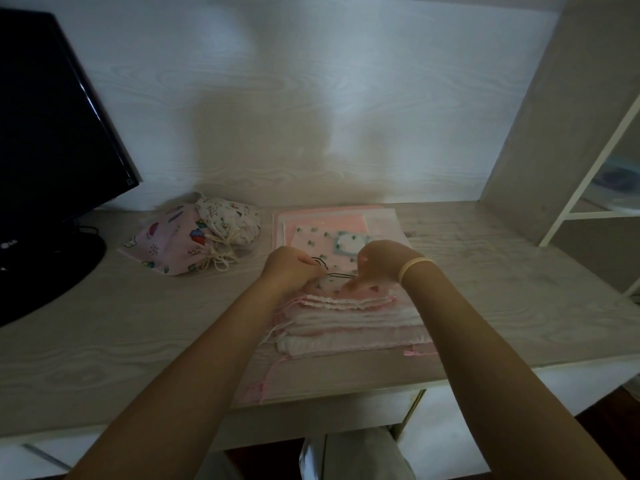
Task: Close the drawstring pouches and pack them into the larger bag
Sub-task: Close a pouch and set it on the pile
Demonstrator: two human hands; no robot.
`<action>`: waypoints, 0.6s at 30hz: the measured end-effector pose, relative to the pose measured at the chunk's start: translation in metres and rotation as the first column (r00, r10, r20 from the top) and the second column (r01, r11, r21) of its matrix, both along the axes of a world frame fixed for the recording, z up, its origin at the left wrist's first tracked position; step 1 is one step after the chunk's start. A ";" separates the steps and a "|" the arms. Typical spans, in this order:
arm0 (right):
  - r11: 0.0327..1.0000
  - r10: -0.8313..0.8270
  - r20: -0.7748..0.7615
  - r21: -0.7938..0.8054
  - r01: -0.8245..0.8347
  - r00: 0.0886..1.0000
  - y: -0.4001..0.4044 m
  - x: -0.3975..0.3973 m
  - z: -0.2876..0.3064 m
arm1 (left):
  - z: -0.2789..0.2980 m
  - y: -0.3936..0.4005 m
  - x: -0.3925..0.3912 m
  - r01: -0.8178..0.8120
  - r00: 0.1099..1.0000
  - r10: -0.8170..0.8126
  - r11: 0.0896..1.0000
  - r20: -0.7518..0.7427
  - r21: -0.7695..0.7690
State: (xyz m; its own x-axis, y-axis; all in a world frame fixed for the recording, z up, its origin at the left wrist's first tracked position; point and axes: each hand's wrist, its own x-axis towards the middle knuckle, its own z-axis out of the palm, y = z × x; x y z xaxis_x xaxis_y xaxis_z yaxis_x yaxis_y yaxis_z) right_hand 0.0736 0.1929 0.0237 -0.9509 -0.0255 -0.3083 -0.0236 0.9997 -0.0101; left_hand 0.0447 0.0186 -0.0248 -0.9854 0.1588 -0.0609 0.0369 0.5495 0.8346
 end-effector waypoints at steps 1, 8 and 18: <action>1.000 0.008 0.034 0.011 -0.008 0.999 -0.002 0.003 0.001 | -0.002 0.000 0.000 -0.025 0.999 0.025 1.000 -0.026 0.001; 0.928 0.041 -0.146 -0.362 -0.092 0.989 -0.011 0.015 0.003 | -0.003 0.005 0.005 -0.133 0.981 0.148 0.984 -0.126 0.120; 0.736 -0.116 -0.166 -0.677 -0.028 0.979 -0.012 0.010 0.010 | 0.013 0.001 0.000 -0.051 0.990 -0.055 0.706 0.127 0.707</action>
State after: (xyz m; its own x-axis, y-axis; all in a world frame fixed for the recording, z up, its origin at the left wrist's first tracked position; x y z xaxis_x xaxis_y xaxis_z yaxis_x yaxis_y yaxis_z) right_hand 0.0835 0.1804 0.0335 -0.9923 -0.1146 -0.0462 -0.0528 0.7316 -0.6797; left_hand 0.0445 0.0198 -0.0114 -0.9764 0.2091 -0.0549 -0.0984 -0.2037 0.9741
